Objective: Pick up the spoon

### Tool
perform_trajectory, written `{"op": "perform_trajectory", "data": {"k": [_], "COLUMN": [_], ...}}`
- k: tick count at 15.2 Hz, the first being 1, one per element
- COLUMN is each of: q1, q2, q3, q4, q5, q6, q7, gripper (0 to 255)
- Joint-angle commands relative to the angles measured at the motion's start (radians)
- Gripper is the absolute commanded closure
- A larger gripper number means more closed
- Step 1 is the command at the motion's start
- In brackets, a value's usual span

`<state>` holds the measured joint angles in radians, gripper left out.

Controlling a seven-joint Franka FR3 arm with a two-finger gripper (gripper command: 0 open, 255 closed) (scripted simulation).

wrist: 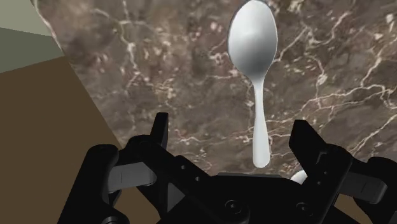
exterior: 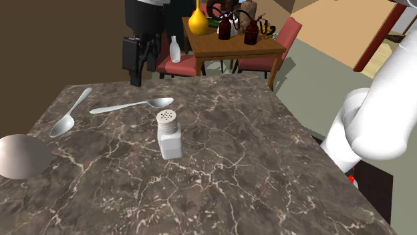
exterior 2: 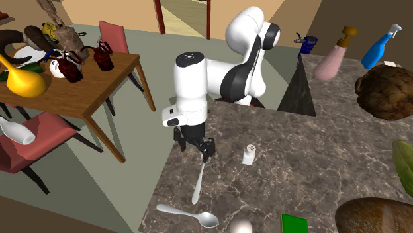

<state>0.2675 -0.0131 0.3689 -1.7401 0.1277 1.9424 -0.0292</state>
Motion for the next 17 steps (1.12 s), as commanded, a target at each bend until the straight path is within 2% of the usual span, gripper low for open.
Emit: {"op": "perform_trajectory", "data": {"k": [1,4,13,14,17], "q1": [0.02,0.057,0.055,0.055,0.055], "q2": [0.055,0.141,0.138,0.138,0.137], "q3": [0.021,0.05,0.048,0.048,0.048], "q4": [0.051,0.14,0.036,0.034,0.033], "q5": [-0.019,-0.056,-0.05,-0.05,-0.05], "q6": [0.005,0.0,0.101,0.103,0.103], "q7": [0.006,0.021,0.01,0.01,0.01], "gripper": [0,0,0,255,255]}}
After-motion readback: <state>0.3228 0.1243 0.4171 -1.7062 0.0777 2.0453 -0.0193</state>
